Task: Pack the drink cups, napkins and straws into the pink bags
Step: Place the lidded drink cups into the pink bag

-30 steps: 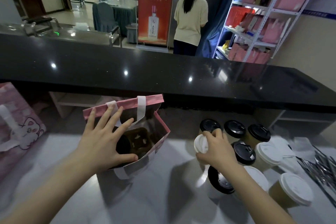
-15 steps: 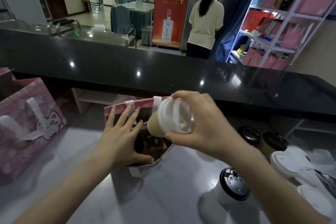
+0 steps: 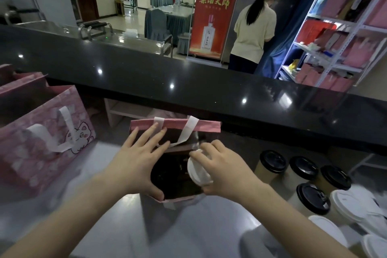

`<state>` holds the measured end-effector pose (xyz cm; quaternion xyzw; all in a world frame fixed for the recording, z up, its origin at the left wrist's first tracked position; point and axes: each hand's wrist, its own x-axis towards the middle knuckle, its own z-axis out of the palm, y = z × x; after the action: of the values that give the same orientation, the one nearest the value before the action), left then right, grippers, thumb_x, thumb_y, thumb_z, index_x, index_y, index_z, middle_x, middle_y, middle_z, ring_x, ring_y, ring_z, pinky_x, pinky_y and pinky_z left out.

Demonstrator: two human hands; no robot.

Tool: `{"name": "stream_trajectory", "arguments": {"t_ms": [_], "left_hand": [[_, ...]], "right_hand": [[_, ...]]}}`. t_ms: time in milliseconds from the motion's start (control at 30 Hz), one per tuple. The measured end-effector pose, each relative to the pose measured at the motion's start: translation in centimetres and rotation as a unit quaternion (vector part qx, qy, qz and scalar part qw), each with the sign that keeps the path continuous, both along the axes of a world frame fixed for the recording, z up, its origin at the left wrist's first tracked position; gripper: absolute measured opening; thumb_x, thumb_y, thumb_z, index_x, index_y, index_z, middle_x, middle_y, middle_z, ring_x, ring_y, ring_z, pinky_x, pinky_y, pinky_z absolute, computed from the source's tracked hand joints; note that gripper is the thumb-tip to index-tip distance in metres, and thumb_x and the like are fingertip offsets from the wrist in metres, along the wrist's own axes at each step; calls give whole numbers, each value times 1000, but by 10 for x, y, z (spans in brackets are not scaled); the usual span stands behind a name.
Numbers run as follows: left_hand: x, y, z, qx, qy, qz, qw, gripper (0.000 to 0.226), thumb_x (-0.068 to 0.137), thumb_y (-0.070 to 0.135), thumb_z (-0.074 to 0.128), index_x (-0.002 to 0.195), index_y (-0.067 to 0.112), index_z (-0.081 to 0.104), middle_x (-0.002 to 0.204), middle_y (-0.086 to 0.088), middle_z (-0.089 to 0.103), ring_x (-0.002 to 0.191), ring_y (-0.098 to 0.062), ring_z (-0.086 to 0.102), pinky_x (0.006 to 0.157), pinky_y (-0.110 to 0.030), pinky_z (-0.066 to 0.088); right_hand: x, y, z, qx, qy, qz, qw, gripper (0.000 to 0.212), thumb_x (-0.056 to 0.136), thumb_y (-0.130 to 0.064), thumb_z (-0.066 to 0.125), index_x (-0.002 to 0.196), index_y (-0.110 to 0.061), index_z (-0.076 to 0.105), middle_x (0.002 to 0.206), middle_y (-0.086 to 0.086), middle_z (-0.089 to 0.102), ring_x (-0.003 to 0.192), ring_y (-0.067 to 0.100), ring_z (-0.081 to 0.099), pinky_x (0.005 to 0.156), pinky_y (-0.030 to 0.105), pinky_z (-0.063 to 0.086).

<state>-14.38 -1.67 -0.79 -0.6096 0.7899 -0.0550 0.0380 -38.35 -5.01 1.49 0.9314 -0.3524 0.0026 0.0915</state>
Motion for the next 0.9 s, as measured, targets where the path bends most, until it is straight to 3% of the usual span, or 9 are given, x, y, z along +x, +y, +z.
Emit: {"name": "stream_trajectory", "arguments": {"t_ms": [133,333,467,900], "left_hand": [[-11,1,-2,-4,-14,-4,1000,134,53,86,55,154,22,-5,159,-4,-26,135,-22,-45,114,-50,-22],[-10,2,-2,-14,-8,-1,1000,133,54,88,52,154,22,-3,159,-5,-24,134,-23,-45,110,-51,-27],[-8,1,-1,-15,-9,0,1000,132,54,89,51,155,22,-2,160,-5,-22,136,-25,-43,110,-53,-27],[4,-15,-3,-8,19,13,1000,134,47,93,46,153,29,-4,159,-4,-23,130,-23,-50,109,-54,-28]], "right_hand": [[22,-2,-6,-18,26,37,999,77,70,-32,75,137,-21,40,135,7,45,116,28,42,91,38,47],[37,-35,-25,36,66,-80,994,80,70,-37,79,137,-23,36,135,6,41,122,28,36,91,40,45],[47,-51,-42,72,59,-124,988,89,71,-36,76,145,-26,27,143,10,34,126,33,36,89,41,48],[53,-67,-58,170,30,-168,971,81,72,-22,76,142,-22,35,142,9,37,127,34,38,96,45,49]]}}
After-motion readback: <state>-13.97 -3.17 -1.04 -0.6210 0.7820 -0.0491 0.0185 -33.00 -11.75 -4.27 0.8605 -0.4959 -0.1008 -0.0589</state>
